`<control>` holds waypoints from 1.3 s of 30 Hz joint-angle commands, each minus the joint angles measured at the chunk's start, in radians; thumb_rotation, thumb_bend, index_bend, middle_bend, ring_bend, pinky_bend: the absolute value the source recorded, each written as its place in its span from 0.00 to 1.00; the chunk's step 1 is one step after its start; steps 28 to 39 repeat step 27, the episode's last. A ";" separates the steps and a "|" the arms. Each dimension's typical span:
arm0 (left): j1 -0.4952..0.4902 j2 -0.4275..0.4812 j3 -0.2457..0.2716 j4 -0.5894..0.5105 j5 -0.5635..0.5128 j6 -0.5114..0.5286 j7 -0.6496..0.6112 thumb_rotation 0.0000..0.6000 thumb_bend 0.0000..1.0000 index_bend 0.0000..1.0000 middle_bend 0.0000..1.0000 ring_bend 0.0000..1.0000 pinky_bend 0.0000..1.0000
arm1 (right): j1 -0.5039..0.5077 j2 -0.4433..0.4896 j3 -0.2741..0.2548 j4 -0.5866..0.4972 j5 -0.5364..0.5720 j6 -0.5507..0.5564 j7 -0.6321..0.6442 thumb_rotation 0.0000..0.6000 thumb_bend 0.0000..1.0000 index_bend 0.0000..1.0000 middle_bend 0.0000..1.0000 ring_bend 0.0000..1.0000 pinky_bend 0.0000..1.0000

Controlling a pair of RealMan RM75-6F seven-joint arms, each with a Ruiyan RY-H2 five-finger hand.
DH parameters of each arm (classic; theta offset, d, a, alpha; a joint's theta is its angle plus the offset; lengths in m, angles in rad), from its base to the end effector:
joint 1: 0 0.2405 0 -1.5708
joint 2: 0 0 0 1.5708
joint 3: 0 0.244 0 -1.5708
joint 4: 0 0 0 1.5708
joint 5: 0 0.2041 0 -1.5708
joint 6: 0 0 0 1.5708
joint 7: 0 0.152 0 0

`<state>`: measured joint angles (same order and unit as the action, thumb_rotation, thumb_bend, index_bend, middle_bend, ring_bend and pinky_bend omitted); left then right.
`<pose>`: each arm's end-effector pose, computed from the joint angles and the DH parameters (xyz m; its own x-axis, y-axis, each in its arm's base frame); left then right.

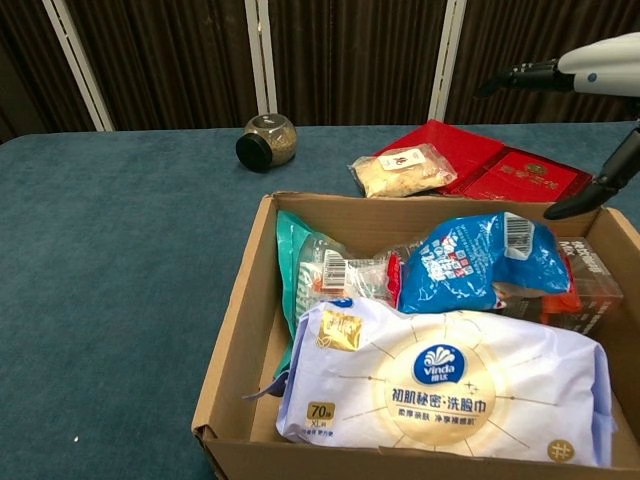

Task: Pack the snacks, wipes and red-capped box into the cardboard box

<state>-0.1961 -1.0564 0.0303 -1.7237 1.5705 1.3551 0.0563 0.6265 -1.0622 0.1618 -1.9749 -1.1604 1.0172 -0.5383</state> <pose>-0.2651 0.1967 0.1354 0.4339 0.1616 0.8863 0.8954 -0.1868 -0.4043 -0.1340 -0.2974 0.1021 0.6143 -0.1527 0.7742 -0.7502 -0.4170 0.5131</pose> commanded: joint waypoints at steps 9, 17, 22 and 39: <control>0.017 -0.012 -0.009 0.004 -0.005 0.035 0.023 1.00 0.00 0.00 0.00 0.00 0.00 | -0.186 0.090 -0.060 0.110 -0.010 0.194 0.184 1.00 0.00 0.00 0.00 0.00 0.03; 0.059 -0.058 -0.025 0.028 0.015 0.138 0.087 1.00 0.00 0.00 0.00 0.00 0.00 | -0.394 0.042 -0.152 0.193 -0.115 0.381 0.409 1.00 0.00 0.00 0.00 0.00 0.02; 0.094 -0.093 -0.039 0.067 0.011 0.208 0.087 1.00 0.00 0.00 0.00 0.00 0.00 | -0.481 -0.009 -0.185 0.275 -0.203 0.496 0.442 1.00 0.00 0.00 0.00 0.00 0.01; 0.107 -0.120 -0.051 0.080 -0.032 0.207 0.056 1.00 0.00 0.00 0.00 0.00 0.00 | -0.515 -0.014 -0.187 0.285 -0.226 0.523 0.473 1.00 0.00 0.00 0.00 0.00 0.01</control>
